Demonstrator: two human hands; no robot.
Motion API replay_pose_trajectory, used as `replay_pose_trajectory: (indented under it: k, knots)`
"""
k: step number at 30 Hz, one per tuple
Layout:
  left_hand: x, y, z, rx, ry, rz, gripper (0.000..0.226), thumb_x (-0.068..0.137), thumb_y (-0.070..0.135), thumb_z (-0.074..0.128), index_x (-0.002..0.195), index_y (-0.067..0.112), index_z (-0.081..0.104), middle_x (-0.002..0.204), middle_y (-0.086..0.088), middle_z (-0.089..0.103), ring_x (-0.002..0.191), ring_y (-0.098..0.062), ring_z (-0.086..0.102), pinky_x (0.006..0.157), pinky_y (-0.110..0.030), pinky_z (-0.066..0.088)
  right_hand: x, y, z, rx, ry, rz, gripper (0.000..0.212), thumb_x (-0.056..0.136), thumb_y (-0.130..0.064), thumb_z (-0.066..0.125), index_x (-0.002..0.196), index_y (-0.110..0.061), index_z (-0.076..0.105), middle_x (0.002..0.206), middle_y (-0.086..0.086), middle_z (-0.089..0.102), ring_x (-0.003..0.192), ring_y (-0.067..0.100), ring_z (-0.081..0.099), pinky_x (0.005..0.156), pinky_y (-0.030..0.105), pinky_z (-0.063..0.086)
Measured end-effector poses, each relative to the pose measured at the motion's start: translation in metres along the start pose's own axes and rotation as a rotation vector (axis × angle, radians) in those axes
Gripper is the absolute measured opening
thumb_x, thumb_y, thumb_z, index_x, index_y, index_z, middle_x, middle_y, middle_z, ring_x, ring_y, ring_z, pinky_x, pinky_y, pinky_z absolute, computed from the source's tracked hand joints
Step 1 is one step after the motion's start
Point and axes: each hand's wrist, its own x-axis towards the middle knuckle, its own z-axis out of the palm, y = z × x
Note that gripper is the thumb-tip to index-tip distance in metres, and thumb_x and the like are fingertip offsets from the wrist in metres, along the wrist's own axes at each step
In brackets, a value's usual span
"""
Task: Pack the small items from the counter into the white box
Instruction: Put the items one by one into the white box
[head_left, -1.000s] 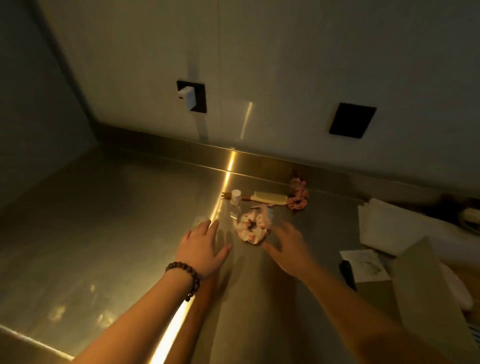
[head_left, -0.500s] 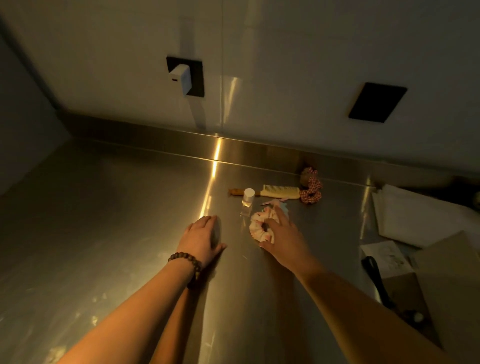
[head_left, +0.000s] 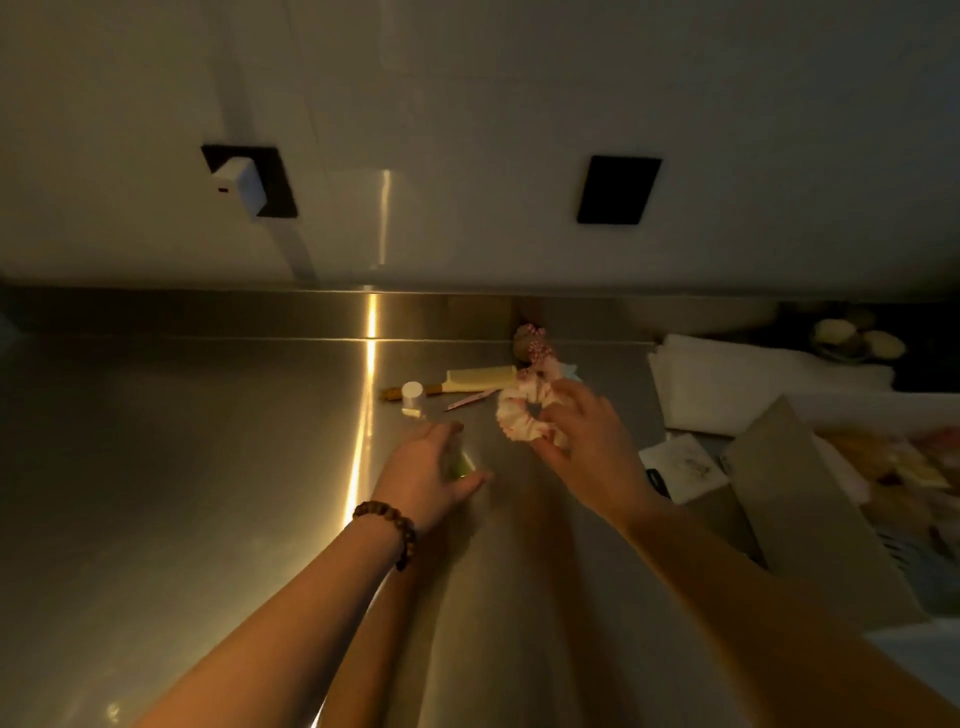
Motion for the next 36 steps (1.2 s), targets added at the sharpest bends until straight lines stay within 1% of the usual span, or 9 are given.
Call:
replay_pose_trajectory:
  k: [2,4,9,13,18,22,27,33,36]
  knots:
    - [0.009,0.042,0.005,-0.010,0.029,0.097,0.066,0.071,0.049,0.072,0.126,0.019,0.051,0.124,-0.003,0.054,0.113,-0.019,0.049,0.096,-0.032,0.041,-0.006,0.020,-0.045,-0.027,0.106,-0.009,0.017,0.080,-0.023,0.069,0.096,-0.017,0.065,0.131,0.013,0.050,0.108,0.034,0.052,0.087,0.040,0.042]
    - [0.019,0.075,0.009,-0.016,0.054,0.160,0.066,0.070,0.050,0.071,0.126,0.020,0.051,0.122,-0.003,0.056,0.112,-0.019,0.050,0.096,-0.036,0.043,-0.012,0.037,-0.081,-0.039,0.168,0.053,0.021,0.082,-0.032,0.065,0.101,-0.022,0.062,0.132,0.008,0.046,0.107,0.032,0.050,0.086,0.040,0.044]
    - [0.048,0.193,0.056,0.011,0.052,0.301,0.062,0.072,0.051,0.069,0.122,0.019,0.052,0.119,0.000,0.056,0.108,-0.016,0.050,0.089,-0.028,0.040,-0.057,0.131,-0.174,-0.021,0.209,0.230,0.022,0.082,-0.034,0.067,0.099,-0.020,0.064,0.131,0.005,0.039,0.113,0.029,0.046,0.094,0.041,0.042]
    - [0.059,0.274,0.104,0.026,0.052,0.353,0.068,0.072,0.057,0.067,0.124,0.017,0.050,0.117,0.001,0.055,0.104,-0.014,0.050,0.083,-0.021,0.037,-0.099,0.223,-0.233,-0.053,0.241,0.295,0.026,0.080,-0.033,0.071,0.100,-0.017,0.067,0.130,0.006,0.044,0.106,0.021,0.050,0.086,0.033,0.041]
    - [0.061,0.345,0.159,0.040,0.020,0.340,0.065,0.071,0.051,0.072,0.121,0.015,0.052,0.114,-0.002,0.055,0.101,-0.017,0.051,0.083,-0.025,0.039,-0.139,0.316,-0.277,-0.043,0.175,0.338,0.028,0.081,-0.036,0.067,0.102,-0.018,0.066,0.131,0.002,0.042,0.115,0.021,0.047,0.089,0.029,0.039]
    - [0.063,0.376,0.186,0.082,-0.009,0.290,0.065,0.069,0.047,0.076,0.121,0.016,0.051,0.115,-0.001,0.052,0.102,-0.016,0.049,0.083,-0.024,0.038,-0.154,0.353,-0.283,0.009,0.068,0.317,0.029,0.081,-0.036,0.068,0.107,-0.023,0.065,0.134,-0.004,0.040,0.119,0.020,0.045,0.097,0.038,0.044]
    - [0.062,0.390,0.203,0.110,-0.009,0.224,0.070,0.064,0.048,0.078,0.121,0.016,0.052,0.117,-0.001,0.048,0.098,-0.013,0.046,0.081,-0.023,0.036,-0.152,0.358,-0.264,0.056,-0.147,0.180,0.030,0.081,-0.035,0.068,0.109,-0.025,0.064,0.137,-0.006,0.038,0.117,0.014,0.046,0.094,0.028,0.039]
    - [0.063,0.394,0.214,0.192,-0.032,0.230,0.074,0.063,0.053,0.077,0.123,0.019,0.052,0.118,0.002,0.052,0.103,-0.013,0.050,0.084,-0.023,0.038,-0.145,0.353,-0.252,-0.016,-0.429,0.097,0.038,0.086,-0.034,0.063,0.122,-0.023,0.059,0.147,-0.004,0.034,0.131,0.020,0.031,0.106,0.032,0.022]
    - [0.062,0.399,0.219,0.170,-0.057,0.236,0.073,0.064,0.049,0.078,0.125,0.019,0.050,0.120,0.002,0.051,0.106,-0.014,0.049,0.088,-0.027,0.041,-0.144,0.354,-0.256,0.006,-0.431,0.118,0.042,0.087,-0.037,0.060,0.128,-0.029,0.055,0.149,-0.006,0.033,0.133,0.020,0.031,0.109,0.036,0.023]
